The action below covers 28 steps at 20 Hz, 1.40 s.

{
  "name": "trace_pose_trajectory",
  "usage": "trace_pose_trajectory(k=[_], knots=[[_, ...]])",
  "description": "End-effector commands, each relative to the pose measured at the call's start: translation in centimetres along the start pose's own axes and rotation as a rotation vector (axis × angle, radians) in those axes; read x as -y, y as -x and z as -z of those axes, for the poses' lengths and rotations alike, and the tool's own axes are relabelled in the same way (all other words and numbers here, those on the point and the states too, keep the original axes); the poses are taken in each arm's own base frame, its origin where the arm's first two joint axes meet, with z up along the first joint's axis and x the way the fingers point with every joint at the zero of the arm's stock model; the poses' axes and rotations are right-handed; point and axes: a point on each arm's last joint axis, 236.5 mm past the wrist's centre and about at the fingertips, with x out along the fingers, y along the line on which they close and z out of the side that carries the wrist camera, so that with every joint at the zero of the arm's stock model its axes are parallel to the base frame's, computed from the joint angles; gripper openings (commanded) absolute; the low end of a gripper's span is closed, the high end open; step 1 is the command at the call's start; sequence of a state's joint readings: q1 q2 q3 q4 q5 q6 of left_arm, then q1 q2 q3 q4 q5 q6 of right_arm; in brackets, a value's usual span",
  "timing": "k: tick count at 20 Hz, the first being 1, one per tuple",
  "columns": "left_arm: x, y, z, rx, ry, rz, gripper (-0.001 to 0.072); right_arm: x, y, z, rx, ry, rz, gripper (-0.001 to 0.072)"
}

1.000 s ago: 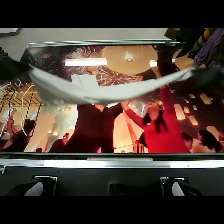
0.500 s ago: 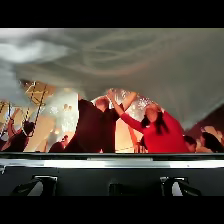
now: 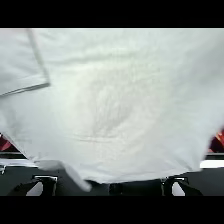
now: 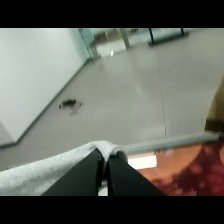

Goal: Fold the clothes and pants, and hang the long-sleeved shirts on hangers.

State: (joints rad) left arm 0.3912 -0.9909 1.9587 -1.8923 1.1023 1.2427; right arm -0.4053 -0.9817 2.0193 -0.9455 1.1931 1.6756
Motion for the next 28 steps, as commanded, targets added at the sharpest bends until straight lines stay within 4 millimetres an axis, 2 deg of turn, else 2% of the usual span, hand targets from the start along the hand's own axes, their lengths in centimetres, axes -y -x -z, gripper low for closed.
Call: trace_pose_trajectory(k=[1, 3, 5, 7, 8, 10, 11, 13, 16, 20, 23, 26, 28], knots=[[-4.2, -10.4, 8.2, -0.261, -0.027, -0.035, 0.0018, 8.2, -8.0, 11.6, -0.463, -0.165, 0.095, 0.0027], [-7.4, -17.1, 15.7, -0.45, -0.035, -0.067, 0.0018, 11.8, -12.8, 19.2, -0.673, -0.184, 0.124, 0.0028], [-10.1, -22.3, 22.6, -0.585, -0.03, -0.09, 0.0019, 15.2, -17.1, 26.3, -0.809, -0.145, 0.193, 0.0027], [-12.5, -27.0, 28.6, -0.652, -0.026, -0.107, 0.0018, 18.6, -20.9, 31.5, -0.865, -0.098, 0.269, 0.0027], [-13.7, -28.9, 31.3, -0.67, -0.023, -0.116, 0.0018, 19.6, -22.9, 33.5, -0.866, -0.102, 0.281, 0.0027], [-15.7, -31.4, 35.7, -0.703, -0.021, -0.134, 0.0018, 21.6, -25.8, 36.3, -0.845, -0.147, 0.304, 0.0027], [-16.7, -31.8, 37.5, -0.734, -0.037, -0.139, 0.0019, 22.4, -26.4, 37.3, -0.843, -0.171, 0.322, 0.0027], [-18.1, -31.5, 39.7, -0.798, -0.056, -0.151, 0.0018, 23.1, -26.6, 38.6, -0.866, -0.178, 0.336, 0.0027], [-19.4, -30.5, 40.7, -0.86, -0.103, -0.18, 0.0019, 23.2, -25.2, 39.6, -0.94, -0.174, 0.35, 0.0027], [-21.3, -28.6, 42.0, -0.96, -0.161, -0.236, 0.0018, 24.6, -22.4, 40.9, -1.055, -0.118, 0.42, 0.0028], [-22.0, -27.1, 43.5, -1.045, -0.164, -0.259, 0.0019, 24.8, -20.9, 42.0, -1.133, -0.121, 0.439, 0.0028], [-22.5, -25.6, 45.9, -1.148, -0.159, -0.272, 0.0019, 25.0, -19.6, 44.3, -1.236, -0.149, 0.447, 0.0028], [-22.8, -25.0, 46.6, -1.183, -0.154, -0.28, 0.0019, 25.4, -19.0, 45.9, -1.293, -0.163, 0.457, 0.0028]])
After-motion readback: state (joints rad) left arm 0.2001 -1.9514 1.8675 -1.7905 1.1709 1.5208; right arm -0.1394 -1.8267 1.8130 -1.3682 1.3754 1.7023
